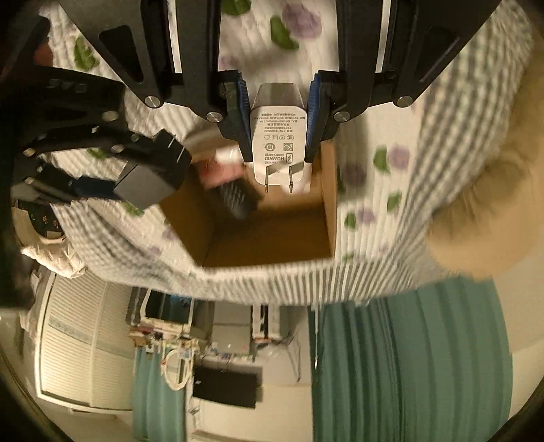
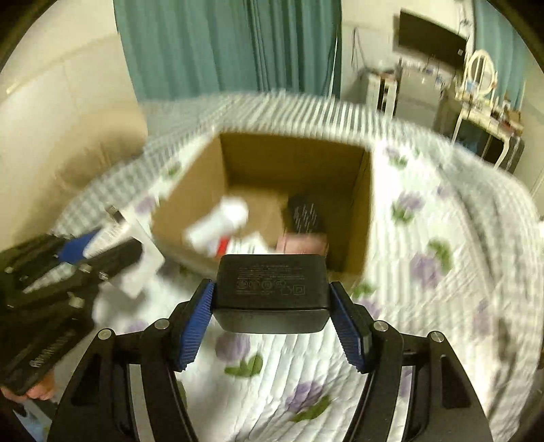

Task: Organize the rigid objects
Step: 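Drop the adapter into the box with left tool while right tool drops the power bank in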

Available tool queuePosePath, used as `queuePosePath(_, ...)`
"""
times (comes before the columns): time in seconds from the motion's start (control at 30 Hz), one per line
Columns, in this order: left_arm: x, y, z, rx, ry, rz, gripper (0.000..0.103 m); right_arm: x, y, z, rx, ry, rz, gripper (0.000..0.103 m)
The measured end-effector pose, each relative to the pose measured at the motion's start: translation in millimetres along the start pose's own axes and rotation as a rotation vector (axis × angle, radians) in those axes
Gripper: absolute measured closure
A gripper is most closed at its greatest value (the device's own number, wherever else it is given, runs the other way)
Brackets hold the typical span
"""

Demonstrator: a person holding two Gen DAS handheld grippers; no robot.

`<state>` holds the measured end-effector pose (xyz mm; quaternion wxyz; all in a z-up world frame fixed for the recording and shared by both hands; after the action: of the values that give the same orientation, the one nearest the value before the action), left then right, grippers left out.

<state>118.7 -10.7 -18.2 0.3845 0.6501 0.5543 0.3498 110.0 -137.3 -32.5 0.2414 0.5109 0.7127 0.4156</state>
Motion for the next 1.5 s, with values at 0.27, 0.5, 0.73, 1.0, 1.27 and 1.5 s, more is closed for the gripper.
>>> queuePosePath(0.27,-9,44,46,-0.043,-0.015,0.009,0.075,-7,65,-10,-0.11,-0.034,-0.036,0.037)
queuePosePath(0.5,-11,31,100,0.009,-0.013,0.038,0.075,-22,65,19,-0.079,-0.047,-0.018,0.037)
queuePosePath(0.73,-16,4,133,0.077,-0.017,0.059,0.075,-40,39,57,-0.009,-0.048,0.017,0.037)
queuePosePath(1.0,-21,-4,140,0.102,-0.019,0.082,0.072,-53,30,66,0.008,-0.052,0.038,0.036)
queuePosePath(1.27,-5,17,117,0.038,0.023,0.053,0.054,-51,38,53,-0.016,-0.059,0.036,0.036)
queuePosePath(1.5,26,34,95,-0.021,0.082,0.048,0.054,-36,47,54,-0.029,-0.059,0.006,0.036)
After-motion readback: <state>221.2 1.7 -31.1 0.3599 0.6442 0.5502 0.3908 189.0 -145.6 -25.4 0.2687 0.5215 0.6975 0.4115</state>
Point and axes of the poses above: each gripper's, at about its wrist camera, not at the fingertips, and z roughly the way its jaws point, x to its left, y to its top, the point moved 2 cm from there along z, roughly the way its jaws point, and after that the axes turned 14 degrees about -x, right-handed, at the moved point
